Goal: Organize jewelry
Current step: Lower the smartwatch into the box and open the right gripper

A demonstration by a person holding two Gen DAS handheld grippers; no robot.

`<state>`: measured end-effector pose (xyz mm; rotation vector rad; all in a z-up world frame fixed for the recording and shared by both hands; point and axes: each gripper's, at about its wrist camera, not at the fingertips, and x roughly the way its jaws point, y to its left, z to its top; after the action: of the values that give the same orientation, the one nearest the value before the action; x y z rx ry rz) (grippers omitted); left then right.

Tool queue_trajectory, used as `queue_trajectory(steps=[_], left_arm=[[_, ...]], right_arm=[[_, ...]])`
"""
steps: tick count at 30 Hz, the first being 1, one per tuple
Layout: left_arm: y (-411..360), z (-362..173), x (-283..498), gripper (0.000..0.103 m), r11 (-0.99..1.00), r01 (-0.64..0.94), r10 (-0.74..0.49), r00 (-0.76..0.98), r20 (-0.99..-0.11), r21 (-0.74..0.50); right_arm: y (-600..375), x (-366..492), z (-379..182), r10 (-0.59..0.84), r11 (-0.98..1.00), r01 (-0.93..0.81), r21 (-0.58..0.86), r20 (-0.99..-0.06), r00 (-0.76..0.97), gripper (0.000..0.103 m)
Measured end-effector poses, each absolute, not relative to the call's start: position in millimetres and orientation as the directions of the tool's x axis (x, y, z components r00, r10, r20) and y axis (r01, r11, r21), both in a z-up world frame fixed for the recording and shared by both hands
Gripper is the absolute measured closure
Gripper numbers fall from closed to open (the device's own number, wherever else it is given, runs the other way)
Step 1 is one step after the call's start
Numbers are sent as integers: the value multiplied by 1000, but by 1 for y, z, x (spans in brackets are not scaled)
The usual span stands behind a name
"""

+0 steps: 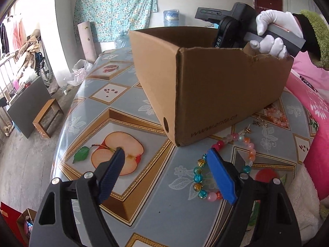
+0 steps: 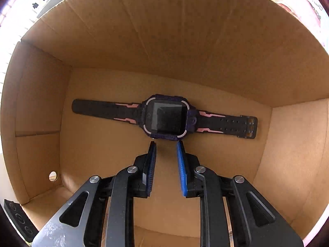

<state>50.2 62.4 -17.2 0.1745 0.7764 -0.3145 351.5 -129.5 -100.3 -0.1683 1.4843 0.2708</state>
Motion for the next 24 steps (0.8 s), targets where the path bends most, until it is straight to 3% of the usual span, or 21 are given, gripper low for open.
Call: queue_trajectory(steps=[12,18,24], left_arm=[[78,-15,57,22,933,360,-232,659,-716,29],[94,-15,62,22,942,333,-255,624,-738,-44],[99,-19,62,22,943,328,-258,601,-756,-61]], right_arm=[[-168,369,-100,276,960,-55,274,-960,52,82],[-172,366,-84,272,962,-61,267,-960,74,78],[-168,354,-30,237,971,-83,226,-957,167,77]])
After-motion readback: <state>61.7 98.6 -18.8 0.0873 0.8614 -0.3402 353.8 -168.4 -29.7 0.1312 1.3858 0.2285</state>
